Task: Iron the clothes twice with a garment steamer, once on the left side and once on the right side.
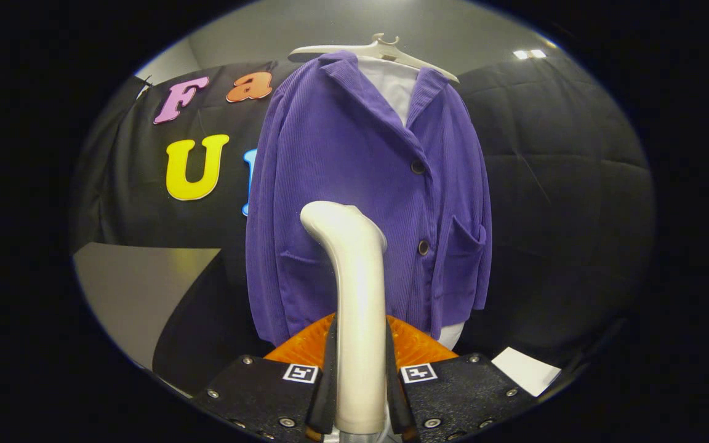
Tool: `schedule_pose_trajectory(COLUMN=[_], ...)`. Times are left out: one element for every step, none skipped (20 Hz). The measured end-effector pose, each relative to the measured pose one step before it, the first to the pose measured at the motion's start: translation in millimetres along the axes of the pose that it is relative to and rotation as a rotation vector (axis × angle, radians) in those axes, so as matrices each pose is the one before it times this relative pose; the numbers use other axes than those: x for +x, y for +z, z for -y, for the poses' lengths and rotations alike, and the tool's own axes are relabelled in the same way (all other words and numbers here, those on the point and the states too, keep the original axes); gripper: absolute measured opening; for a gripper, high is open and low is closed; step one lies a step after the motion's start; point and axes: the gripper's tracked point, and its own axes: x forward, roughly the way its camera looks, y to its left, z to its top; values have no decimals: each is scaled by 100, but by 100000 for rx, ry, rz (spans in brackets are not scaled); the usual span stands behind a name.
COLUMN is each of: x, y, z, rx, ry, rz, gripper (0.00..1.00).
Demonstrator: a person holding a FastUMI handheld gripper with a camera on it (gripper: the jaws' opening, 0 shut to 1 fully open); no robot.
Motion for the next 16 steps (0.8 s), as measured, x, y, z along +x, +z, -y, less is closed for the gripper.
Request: schedule_pose_trajectory(x=[22, 5, -104, -16, -137, -108, -188, -220, -319, -287, -445, -702, -894, -851, -914, -733], y=[-1076, -1350, -1364, -1210, -1217, -1066, -982, -868, -827, -644, -514, 23, 689, 1125, 1584, 1886], z=[238, 194, 247, 221, 205, 124, 104, 37, -39, -12, 64, 101, 208, 427, 296, 314], rx=[316, 107, -264, 160, 302, 69, -321, -465, -556, -804, -1173, -942, -661, -468, 2, 153], ry=[-260, -347, -27, -19, 320, 354, 308, 618, 872, 650, 457, 447, 92, -130, -324, -286], rz=[-1572, -2133, -2480, -1987, -1686, -1558, -1064, -546, -363, -259, 132, 1111, 2811, 3736, 3637, 3962], gripper=[34, 34, 35, 34, 34, 34, 34, 34, 34, 34, 34, 34, 35, 35, 34, 34])
